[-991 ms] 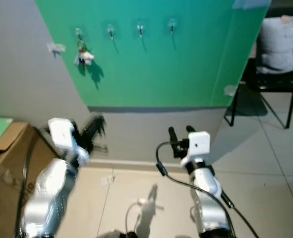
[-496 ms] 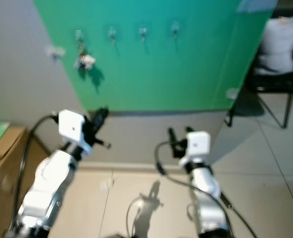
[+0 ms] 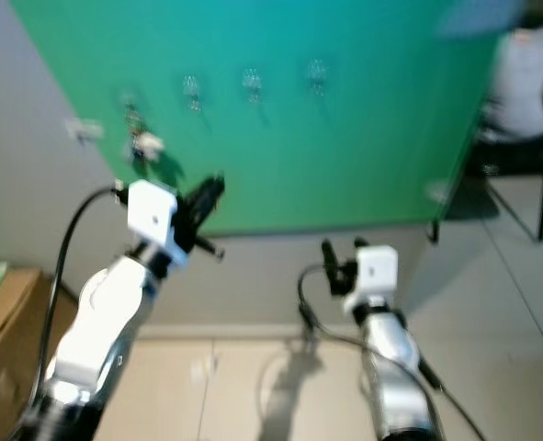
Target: Hang keys on a hook
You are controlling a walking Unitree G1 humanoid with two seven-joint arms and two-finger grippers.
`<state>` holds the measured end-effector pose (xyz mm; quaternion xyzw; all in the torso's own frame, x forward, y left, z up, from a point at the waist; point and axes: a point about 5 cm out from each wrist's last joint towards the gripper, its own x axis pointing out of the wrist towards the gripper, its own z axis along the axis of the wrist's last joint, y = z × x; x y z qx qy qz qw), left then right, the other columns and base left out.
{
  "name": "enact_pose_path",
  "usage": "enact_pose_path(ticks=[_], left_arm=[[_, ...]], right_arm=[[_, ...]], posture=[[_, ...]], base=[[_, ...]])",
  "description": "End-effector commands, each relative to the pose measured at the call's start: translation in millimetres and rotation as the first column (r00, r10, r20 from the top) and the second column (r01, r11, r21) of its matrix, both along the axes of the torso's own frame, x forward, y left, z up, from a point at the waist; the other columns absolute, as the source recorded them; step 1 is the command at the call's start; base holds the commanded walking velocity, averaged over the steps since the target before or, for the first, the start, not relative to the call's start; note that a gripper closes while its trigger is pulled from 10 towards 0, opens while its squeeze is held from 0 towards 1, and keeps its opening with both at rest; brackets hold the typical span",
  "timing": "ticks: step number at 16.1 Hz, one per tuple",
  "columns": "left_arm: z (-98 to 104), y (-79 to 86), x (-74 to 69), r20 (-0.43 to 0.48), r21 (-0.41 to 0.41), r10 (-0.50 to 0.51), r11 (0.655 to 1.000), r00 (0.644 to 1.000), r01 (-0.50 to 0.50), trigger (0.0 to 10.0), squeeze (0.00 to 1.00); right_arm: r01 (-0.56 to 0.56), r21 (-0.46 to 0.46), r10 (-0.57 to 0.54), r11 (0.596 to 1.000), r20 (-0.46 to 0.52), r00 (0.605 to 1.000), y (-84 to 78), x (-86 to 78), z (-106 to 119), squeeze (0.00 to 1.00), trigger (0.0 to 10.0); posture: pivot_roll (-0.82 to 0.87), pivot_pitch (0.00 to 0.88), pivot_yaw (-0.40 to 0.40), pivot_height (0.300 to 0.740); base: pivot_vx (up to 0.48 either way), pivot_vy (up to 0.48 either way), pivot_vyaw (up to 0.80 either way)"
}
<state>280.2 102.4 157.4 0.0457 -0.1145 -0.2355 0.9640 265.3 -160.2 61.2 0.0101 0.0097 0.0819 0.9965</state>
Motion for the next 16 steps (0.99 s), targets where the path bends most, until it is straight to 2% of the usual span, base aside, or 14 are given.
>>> enact_pose_path(ticks=[1, 5, 6, 7, 8, 10, 11, 12, 14, 16], left_arm=[[0, 0.9, 2.5, -0.009, 0.019, 0.004, 1.000, 1.000, -0.003, 0.0, 1.00], [-2, -4.3, 3.3, -0.012, 0.082, -0.058, 0.995, 0.998, 0.059, 0.0, 1.00], [2, -10.2, 5.2, -0.016, 0.097, -0.096, 0.991, 0.995, 0.097, 0.0, 1.00], [6, -17.9, 7.5, -0.049, 0.076, -0.160, 0.984, 0.986, 0.164, 0.0, 1.00], [7, -20.3, 7.9, -0.063, 0.063, -0.184, 0.980, 0.981, 0.188, 0.0, 1.00], [25, -30.6, 9.2, -0.067, 0.002, -0.294, 0.956, 0.954, 0.294, 0.0, 1.00], [27, -32.2, 8.6, -0.076, -0.008, -0.319, 0.948, 0.945, 0.319, 0.0, 1.00], [29, -36.7, 1.8, -0.130, -0.012, -0.437, 0.898, 0.890, 0.440, 0.0, 1.00], [29, -30.1, 5.4, -0.159, -0.030, -0.444, 0.895, 0.882, 0.445, 0.0, 1.00], [36, -20.8, 16.3, -0.158, -0.065, -0.398, 0.917, 0.904, 0.392, 0.0, 1.00]], right_arm=[[-0.020, 0.002, 0.020, 1.000, 0.006, 1.000, 3.3, 0.8, 2, 0.00, 10.0], [-0.023, 0.004, 0.023, 1.000, -0.005, 1.000, 4.8, 0.4, -1, 0.00, 10.0], [-0.028, 0.004, 0.028, 1.000, -0.008, 1.000, 6.1, 0.5, -1, 0.00, 10.0], [-0.033, 0.004, 0.033, 0.999, -0.011, 0.999, 7.9, 0.6, -2, 0.00, 10.0], [-0.035, 0.003, 0.035, 0.999, -0.012, 0.999, 8.5, 0.7, -3, 0.00, 10.0], [-0.040, 0.006, 0.040, 0.999, -0.016, 0.999, 10.9, -0.3, -4, 0.00, 10.0], [-0.040, 0.006, 0.040, 0.999, -0.017, 0.999, 11.3, -0.9, -4, 0.00, 10.0], [-0.036, 0.006, 0.036, 0.999, -0.025, 0.999, 10.5, -3.6, -7, 0.00, 10.0], [-0.030, 0.006, 0.031, 1.000, -0.029, 0.999, 9.3, -4.7, -8, 0.00, 10.0], [-0.027, 0.007, 0.027, 1.000, -0.030, 0.999, 8.5, -4.7, -9, 0.00, 10.0]], posture=[[-0.16, 0.000, 0.150, 0.740], [-0.15, 0.000, 0.152, 0.740], [-0.15, 0.000, 0.151, 0.740], [-0.15, 0.000, 0.154, 0.740], [-0.15, 0.000, 0.154, 0.740], [-0.16, 0.000, 0.163, 0.740], [-0.16, 0.000, 0.165, 0.740], [-0.17, 0.000, 0.172, 0.740], [-0.18, 0.000, 0.176, 0.740], [-0.18, 0.000, 0.176, 0.740]], base=[[0.480, 0.000, 0.00], [0.480, 0.000, 0.00], [0.000, 0.000, 0.00], [0.000, 0.000, 0.00], [0.000, 0.000, 0.00], [0.000, 0.000, 0.00], [0.000, 0.000, 0.00], [0.000, 0.000, 0.00], [0.000, 0.000, 0.00], [0.000, 0.000, 0.00]])
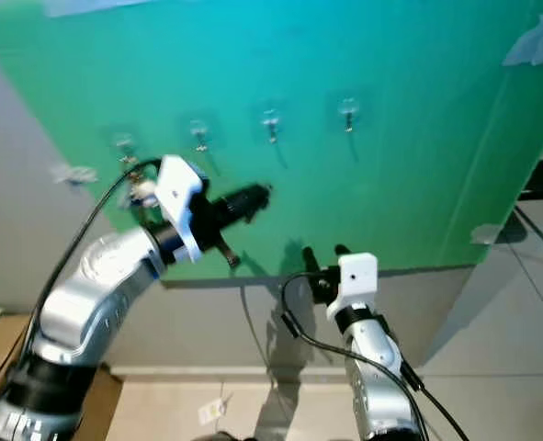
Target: Hang keys on a hook
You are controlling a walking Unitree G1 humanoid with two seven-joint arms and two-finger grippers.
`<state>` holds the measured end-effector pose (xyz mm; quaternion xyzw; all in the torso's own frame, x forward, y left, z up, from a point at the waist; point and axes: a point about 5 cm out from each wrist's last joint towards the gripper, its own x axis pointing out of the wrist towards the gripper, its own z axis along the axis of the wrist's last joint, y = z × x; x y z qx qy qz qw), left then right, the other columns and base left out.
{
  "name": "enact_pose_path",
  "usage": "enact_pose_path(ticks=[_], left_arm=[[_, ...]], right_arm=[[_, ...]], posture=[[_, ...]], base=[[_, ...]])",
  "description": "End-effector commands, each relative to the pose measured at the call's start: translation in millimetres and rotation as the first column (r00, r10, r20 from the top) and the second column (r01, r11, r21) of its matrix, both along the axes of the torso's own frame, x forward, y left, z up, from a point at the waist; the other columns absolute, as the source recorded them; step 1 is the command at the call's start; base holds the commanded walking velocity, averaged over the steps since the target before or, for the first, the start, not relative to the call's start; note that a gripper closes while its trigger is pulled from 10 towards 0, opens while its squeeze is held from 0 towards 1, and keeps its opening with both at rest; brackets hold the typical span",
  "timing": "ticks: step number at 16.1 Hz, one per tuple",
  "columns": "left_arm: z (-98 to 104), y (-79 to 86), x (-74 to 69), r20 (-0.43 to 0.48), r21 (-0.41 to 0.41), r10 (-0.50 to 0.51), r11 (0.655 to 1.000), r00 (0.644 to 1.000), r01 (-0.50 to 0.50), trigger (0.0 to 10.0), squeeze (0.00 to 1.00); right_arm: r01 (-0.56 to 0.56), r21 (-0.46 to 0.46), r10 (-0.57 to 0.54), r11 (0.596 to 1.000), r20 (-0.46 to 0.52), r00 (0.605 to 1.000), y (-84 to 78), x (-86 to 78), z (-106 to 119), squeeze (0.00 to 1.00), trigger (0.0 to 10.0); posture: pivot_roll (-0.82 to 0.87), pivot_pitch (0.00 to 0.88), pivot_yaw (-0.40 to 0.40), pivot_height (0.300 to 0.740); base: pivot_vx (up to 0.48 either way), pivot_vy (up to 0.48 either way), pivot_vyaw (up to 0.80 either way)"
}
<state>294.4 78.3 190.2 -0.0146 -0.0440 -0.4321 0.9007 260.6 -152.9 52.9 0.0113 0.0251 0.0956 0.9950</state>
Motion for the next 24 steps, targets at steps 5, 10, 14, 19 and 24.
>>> enact_pose_path(ticks=[5, 10, 14, 19, 24], left_arm=[[26, 22.5, 16.1, -0.057, -0.186, 0.066, 0.980, 0.996, -0.076, 0.0, 1.00], [25, 26.9, 21.0, -0.152, -0.284, 0.066, 0.953, 0.986, -0.108, 0.0, 1.00], [22, 32.2, 21.9, -0.232, -0.321, 0.096, 0.932, 0.968, -0.170, 0.0, 1.00], [27, 38.5, 20.2, -0.252, -0.376, 0.111, 0.904, 0.961, -0.203, 0.0, 1.00], [30, 35.2, 17.4, -0.266, -0.410, 0.077, 0.893, 0.961, -0.185, 0.0, 1.00]], right_arm=[[-0.014, -0.002, 0.014, 1.000, -0.011, 1.000, 0.3, 1.4, -2, 0.00, 10.0], [-0.024, -0.006, 0.024, 1.000, -0.015, 1.000, 0.7, 3.1, -3, 0.00, 10.0], [-0.029, -0.005, 0.029, 1.000, -0.023, 0.999, 1.6, 2.6, -6, 0.00, 10.0], [-0.037, -0.005, 0.036, 0.999, -0.033, 0.999, 3.2, 3.0, -9, 0.00, 10.0], [-0.039, -0.002, 0.039, 0.999, -0.034, 0.999, 4.1, 2.2, -11, 0.00, 10.0]], posture=[[-0.18, 0.000, 0.165, 0.740], [-0.18, 0.000, 0.166, 0.740], [-0.18, 0.000, 0.171, 0.740], [-0.16, 0.000, 0.165, 0.740], [-0.17, 0.000, 0.168, 0.740]], base=[[0.000, 0.000, 0.00], [0.000, 0.000, 0.00], [0.000, 0.000, 0.00], [0.000, 0.000, 0.00], [0.000, 0.000, 0.00]])
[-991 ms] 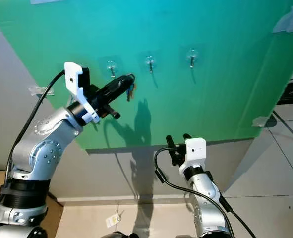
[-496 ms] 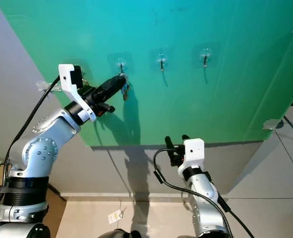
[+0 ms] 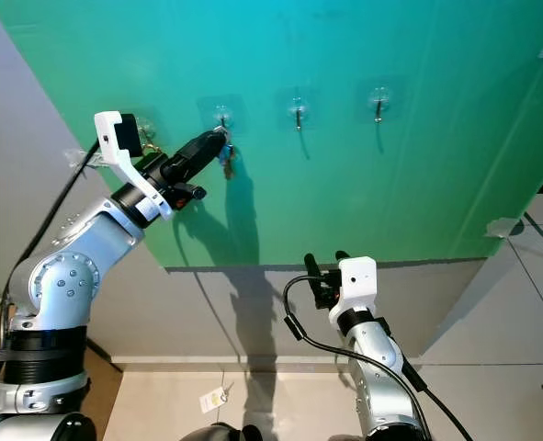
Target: Hang keys on a hook
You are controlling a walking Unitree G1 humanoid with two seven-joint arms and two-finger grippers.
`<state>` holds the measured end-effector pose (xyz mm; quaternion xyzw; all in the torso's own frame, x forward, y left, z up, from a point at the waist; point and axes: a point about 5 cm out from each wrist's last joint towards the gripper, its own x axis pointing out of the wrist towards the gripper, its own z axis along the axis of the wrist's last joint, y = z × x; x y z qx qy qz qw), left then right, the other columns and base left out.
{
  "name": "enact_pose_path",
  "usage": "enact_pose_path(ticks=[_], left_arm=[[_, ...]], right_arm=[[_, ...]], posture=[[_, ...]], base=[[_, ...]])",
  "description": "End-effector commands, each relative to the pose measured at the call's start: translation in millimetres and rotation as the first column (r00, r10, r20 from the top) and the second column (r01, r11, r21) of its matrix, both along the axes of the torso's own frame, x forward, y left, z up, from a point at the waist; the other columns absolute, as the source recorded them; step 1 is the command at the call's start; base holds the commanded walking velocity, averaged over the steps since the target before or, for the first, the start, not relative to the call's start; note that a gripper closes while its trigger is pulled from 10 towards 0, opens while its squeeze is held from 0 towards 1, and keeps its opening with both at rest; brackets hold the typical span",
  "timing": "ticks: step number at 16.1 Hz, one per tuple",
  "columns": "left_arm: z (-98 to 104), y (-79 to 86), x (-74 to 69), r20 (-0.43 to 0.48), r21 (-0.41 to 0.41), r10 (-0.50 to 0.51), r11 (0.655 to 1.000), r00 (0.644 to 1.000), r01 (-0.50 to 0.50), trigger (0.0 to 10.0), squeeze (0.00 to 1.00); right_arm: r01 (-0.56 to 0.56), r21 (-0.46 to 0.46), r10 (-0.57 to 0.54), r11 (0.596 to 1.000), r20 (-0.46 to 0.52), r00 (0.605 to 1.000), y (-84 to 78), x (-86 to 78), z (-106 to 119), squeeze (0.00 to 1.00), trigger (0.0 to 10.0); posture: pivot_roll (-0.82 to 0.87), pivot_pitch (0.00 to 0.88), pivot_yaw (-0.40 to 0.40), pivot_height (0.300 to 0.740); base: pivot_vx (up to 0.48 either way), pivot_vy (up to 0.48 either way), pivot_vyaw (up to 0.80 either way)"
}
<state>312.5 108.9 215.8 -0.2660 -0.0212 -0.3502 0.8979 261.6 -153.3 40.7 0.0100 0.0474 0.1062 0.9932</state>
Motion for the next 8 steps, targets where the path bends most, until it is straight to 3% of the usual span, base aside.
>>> enact_pose_path(ticks=[1, 5, 6, 8], left_arm=[[-4, 6.7, 1.4, -0.041, -0.025, 0.021, 0.999, 0.999, -0.022, 0.0, 1.00], [-29, 7.6, 7.1, -0.199, -0.084, 0.029, 0.995, 0.980, -0.046, 0.0, 1.00], [-37, 7.8, 9.7, -0.273, -0.129, 0.029, 0.989, 0.962, -0.066, 0.0, 1.00], [-42, 9.3, 12.3, -0.332, -0.156, 0.041, 0.983, 0.942, -0.098, 0.0, 1.00]], right_arm=[[-0.017, 0.004, 0.016, 1.000, 0.008, 1.000, 4.7, 0.3, 1, 0.00, 10.0], [-0.016, 0.008, 0.016, 1.000, 0.008, 1.000, 5.1, 0.3, 1, 0.00, 10.0], [-0.017, 0.008, 0.017, 1.000, 0.007, 1.000, 4.9, 0.1, 0, 0.00, 10.0], [-0.017, 0.009, 0.017, 1.000, 0.005, 1.000, 4.2, -0.4, 0, 0.00, 10.0]], posture=[[-0.17, 0.000, 0.169, 0.740], [-0.17, 0.000, 0.169, 0.740], [-0.17, 0.000, 0.169, 0.740], [-0.17, 0.000, 0.171, 0.740]], base=[[0.000, 0.000, 0.00], [0.000, 0.000, 0.00], [0.000, 0.000, 0.00], [0.000, 0.000, 0.00]])
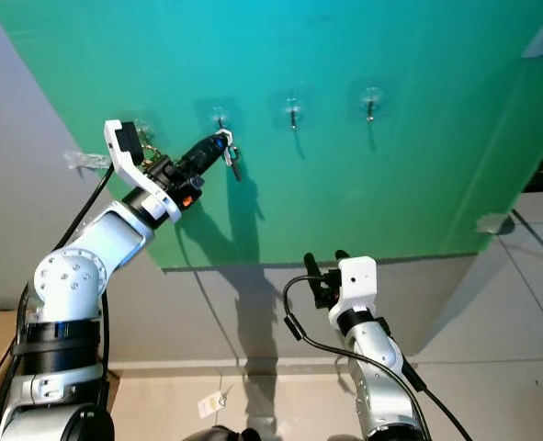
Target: Hang keys on a hook
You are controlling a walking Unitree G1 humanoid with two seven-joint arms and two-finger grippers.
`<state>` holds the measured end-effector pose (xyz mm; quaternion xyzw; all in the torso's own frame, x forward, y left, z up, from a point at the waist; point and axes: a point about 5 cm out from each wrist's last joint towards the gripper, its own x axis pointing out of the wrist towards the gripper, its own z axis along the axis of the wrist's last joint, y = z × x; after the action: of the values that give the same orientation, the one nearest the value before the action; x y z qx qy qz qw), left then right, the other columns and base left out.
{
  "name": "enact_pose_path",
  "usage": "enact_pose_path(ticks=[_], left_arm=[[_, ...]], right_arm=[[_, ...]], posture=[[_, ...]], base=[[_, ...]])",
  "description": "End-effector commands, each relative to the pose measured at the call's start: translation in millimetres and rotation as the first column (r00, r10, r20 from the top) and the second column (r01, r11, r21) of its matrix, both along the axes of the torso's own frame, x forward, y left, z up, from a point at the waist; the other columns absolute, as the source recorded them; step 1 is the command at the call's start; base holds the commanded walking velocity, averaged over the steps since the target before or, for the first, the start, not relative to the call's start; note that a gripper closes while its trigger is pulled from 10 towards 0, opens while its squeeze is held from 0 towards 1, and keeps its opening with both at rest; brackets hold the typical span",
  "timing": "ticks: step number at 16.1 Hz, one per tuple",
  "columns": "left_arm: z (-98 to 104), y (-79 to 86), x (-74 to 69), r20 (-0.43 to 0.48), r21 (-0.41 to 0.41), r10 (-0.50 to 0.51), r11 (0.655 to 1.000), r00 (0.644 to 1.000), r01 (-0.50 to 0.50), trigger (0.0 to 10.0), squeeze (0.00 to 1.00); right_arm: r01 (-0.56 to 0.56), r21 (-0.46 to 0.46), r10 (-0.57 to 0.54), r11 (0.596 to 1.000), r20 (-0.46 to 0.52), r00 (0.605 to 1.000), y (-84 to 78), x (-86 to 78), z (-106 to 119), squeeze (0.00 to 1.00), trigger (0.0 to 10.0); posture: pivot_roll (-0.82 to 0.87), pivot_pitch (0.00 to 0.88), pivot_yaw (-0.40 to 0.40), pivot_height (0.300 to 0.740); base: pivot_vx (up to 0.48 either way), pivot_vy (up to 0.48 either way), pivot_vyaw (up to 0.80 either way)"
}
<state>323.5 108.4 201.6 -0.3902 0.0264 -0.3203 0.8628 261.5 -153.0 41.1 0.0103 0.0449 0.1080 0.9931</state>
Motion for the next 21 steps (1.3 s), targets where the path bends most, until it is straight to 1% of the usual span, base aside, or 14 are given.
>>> enact_pose_path(ticks=[1, 4, 5, 7, 8, 9, 10, 11, 13, 14, 15, 17, 19, 21], left_arm=[[-28, 10.5, 2.0, -0.152, 0.054, 0.070, 0.997, 0.986, -0.063, 0.0, 1.00], [-26, 13.3, 2.6, -0.143, 0.061, 0.098, 0.994, 0.985, -0.090, 0.0, 1.00], [-21, 13.2, 0.7, -0.048, 0.166, 0.109, 0.981, 0.993, -0.099, 0.0, 1.00], [-16, 13.6, 1.4, -0.002, 0.211, 0.139, 0.968, 0.990, -0.136, 0.0, 1.00], [-11, 17.3, 3.8, 0.002, 0.161, 0.176, 0.971, 0.984, -0.174, 0.0, 1.00], [-5, 22.6, 6.6, 0.094, 0.252, 0.237, 0.934, 0.967, -0.253, 0.0, 1.00], [1, 21.0, 7.2, 0.222, 0.379, 0.250, 0.868, 0.943, -0.319, 0.0, 1.00], [5, 19.3, 7.5, 0.278, 0.417, 0.256, 0.836, 0.926, -0.356, 0.0, 1.00], [7, 18.0, 7.5, 0.323, 0.452, 0.249, 0.807, 0.913, -0.380, 0.0, 1.00], [7, 15.5, 6.6, 0.338, 0.465, 0.231, 0.802, 0.912, -0.376, 0.0, 1.00], [5, 12.6, 5.1, 0.335, 0.471, 0.204, 0.810, 0.920, -0.351, 0.0, 1.00], [-1, 7.0, 2.3, 0.320, 0.507, 0.151, 0.807, 0.935, -0.304, 0.0, 1.00], [-10, 3.9, 1.4, 0.272, 0.512, 0.120, 0.822, 0.955, -0.249, 0.0, 1.00], [-14, -1.9, 1.0, 0.224, 0.483, 0.082, 0.856, 0.971, -0.184, 0.0, 1.00]], right_arm=[[-0.013, 0.008, 0.013, 1.000, -0.001, 1.000, 3.5, -0.4, -1, 0.00, 10.0], [-0.013, 0.010, 0.013, 1.000, -0.005, 1.000, 2.9, -1.3, -2, 0.00, 10.0], [-0.014, 0.010, 0.014, 1.000, -0.006, 1.000, 2.6, -1.4, -2, 0.00, 10.0], [-0.016, 0.011, 0.016, 1.000, -0.006, 1.000, 3.2, -0.9, -2, 0.00, 10.0], [-0.017, 0.011, 0.017, 1.000, -0.007, 1.000, 3.7, -0.3, -2, 0.00, 10.0], [-0.018, 0.011, 0.018, 1.000, -0.007, 1.000, 4.1, 0.1, -2, 0.00, 10.0], [-0.020, 0.011, 0.020, 1.000, -0.008, 1.000, 4.8, 0.7, -2, 0.00, 10.0], [-0.022, 0.011, 0.022, 1.000, -0.009, 1.000, 5.7, 1.1, -3, 0.00, 10.0], [-0.022, 0.012, 0.022, 1.000, -0.008, 1.000, 6.4, 0.8, -3, 0.00, 10.0], [-0.024, 0.013, 0.024, 1.000, -0.007, 1.000, 7.0, -0.3, -3, 0.00, 10.0], [-0.024, 0.014, 0.024, 1.000, -0.007, 1.000, 6.8, -1.2, -3, 0.00, 10.0], [-0.025, 0.014, 0.025, 1.000, -0.006, 1.000, 6.1, -2.8, -3, 0.00, 10.0], [-0.025, 0.015, 0.025, 1.000, -0.006, 1.000, 5.6, -3.2, -3, 0.00, 10.0], [-0.025, 0.015, 0.025, 1.000, -0.005, 1.000, 3.7, -3.9, -3, 0.00, 10.0]], posture=[[-0.17, 0.000, 0.171, 0.740], [-0.17, 0.000, 0.172, 0.740], [-0.17, 0.000, 0.171, 0.740], [-0.17, 0.000, 0.171, 0.740], [-0.17, 0.000, 0.169, 0.740], [-0.17, 0.000, 0.170, 0.740], [-0.16, 0.000, 0.168, 0.740], [-0.16, 0.000, 0.169, 0.740], [-0.17, 0.000, 0.169, 0.740], [-0.17, 0.000, 0.170, 0.740], [-0.17, 0.000, 0.171, 0.740], [-0.17, 0.000, 0.171, 0.740], [-0.17, 0.000, 0.171, 0.740], [-0.17, 0.000, 0.170, 0.740]], base=[[0.000, 0.000, 0.00], [0.000, 0.000, 0.00], [0.000, 0.000, 0.00], [0.000, 0.000, 0.00], [0.000, 0.000, 0.00], [0.000, 0.000, 0.00], [0.000, 0.000, 0.00], [0.000, 0.000, 0.00], [0.000, 0.000, 0.00], [0.000, 0.000, 0.00], [0.000, 0.000, 0.00], [0.000, 0.000, 0.00], [0.000, 0.000, 0.00], [0.000, 0.000, 0.00]])
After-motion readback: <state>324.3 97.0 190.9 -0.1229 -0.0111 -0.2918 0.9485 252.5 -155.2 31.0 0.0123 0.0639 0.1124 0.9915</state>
